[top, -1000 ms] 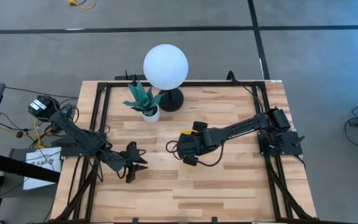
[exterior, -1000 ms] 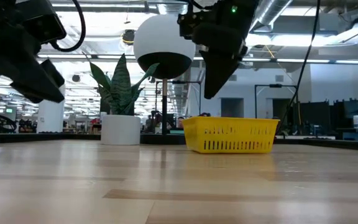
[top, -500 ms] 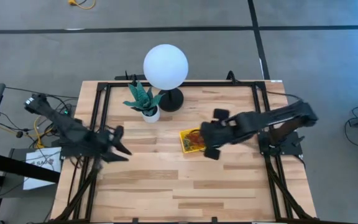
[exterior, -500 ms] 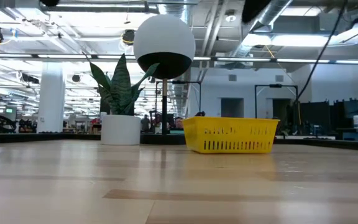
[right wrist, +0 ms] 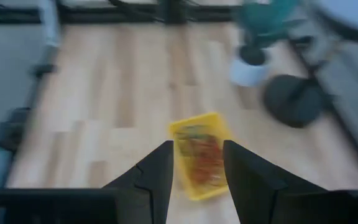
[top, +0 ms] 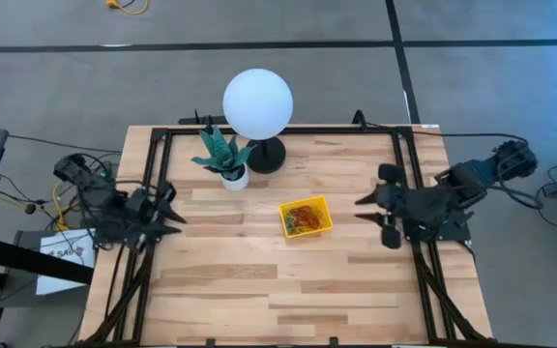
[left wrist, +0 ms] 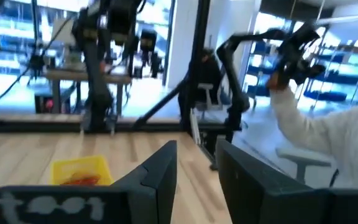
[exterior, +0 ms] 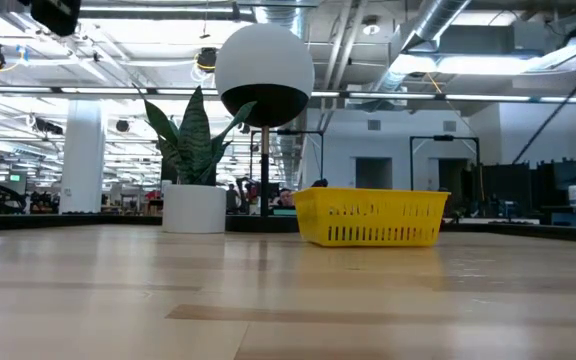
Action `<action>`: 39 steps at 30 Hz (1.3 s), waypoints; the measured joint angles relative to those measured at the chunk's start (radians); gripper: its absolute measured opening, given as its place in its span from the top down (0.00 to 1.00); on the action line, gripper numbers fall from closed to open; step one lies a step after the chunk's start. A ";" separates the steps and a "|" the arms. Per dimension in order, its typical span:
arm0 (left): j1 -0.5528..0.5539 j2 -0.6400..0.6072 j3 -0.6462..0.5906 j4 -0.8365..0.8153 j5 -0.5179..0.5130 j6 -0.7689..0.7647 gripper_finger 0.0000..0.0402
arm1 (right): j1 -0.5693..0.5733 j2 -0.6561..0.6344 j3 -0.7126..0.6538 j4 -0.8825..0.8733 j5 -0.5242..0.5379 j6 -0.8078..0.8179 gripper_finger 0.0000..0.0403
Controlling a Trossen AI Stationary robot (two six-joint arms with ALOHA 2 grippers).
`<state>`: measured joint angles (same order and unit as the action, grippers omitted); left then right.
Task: Pick and place items into bin
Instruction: Return to Home Position
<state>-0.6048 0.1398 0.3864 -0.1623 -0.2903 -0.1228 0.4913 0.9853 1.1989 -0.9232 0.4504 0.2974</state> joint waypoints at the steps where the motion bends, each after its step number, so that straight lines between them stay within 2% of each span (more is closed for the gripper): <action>1: 0.000 -0.006 -0.039 0.066 0.003 0.016 0.75 | 0.000 -0.045 -0.070 0.067 -0.038 -0.005 0.67; 3: 0.001 -0.011 -0.126 0.254 0.030 0.056 0.75 | -0.001 -0.123 -0.200 0.215 -0.088 -0.020 0.67; 5: 0.008 -0.009 -0.207 0.436 0.078 0.078 0.75 | -0.002 -0.190 -0.306 0.344 -0.090 -0.054 0.67; 7: 0.023 -0.008 -0.270 0.517 0.100 0.069 0.75 | -0.010 -0.254 -0.389 0.424 -0.086 -0.076 0.67; 11: 0.076 -0.027 -0.308 0.545 0.078 -0.008 0.75 | -0.043 -0.381 -0.480 0.489 -0.096 -0.081 0.67; 14: 0.134 -0.029 -0.301 0.547 0.083 -0.017 0.75 | -0.071 -0.475 -0.512 0.499 -0.141 -0.093 0.67; 21: 0.300 -0.037 -0.286 0.536 0.222 -0.043 0.75 | -0.117 -0.702 -0.647 0.578 -0.165 -0.137 0.67; 26: 0.387 -0.051 -0.286 0.535 0.350 -0.073 0.75 | -0.135 -0.839 -0.772 0.657 -0.243 -0.122 0.67; 30: 0.424 -0.051 -0.286 0.535 0.340 -0.074 0.75 | -0.135 -0.908 -0.850 0.700 -0.292 -0.119 0.67; 35: 0.455 -0.051 -0.323 0.594 0.308 -0.093 0.75 | -0.136 -0.961 -0.900 0.701 -0.264 -0.115 0.67; 39: 0.463 -0.051 -0.374 0.661 0.313 -0.111 0.75 | -0.142 -0.984 -0.963 0.801 -0.265 -0.128 0.67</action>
<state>-0.1417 0.0891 0.0120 0.4982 0.0226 -0.2341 0.3497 0.0015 0.2355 -0.1224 0.1858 0.1697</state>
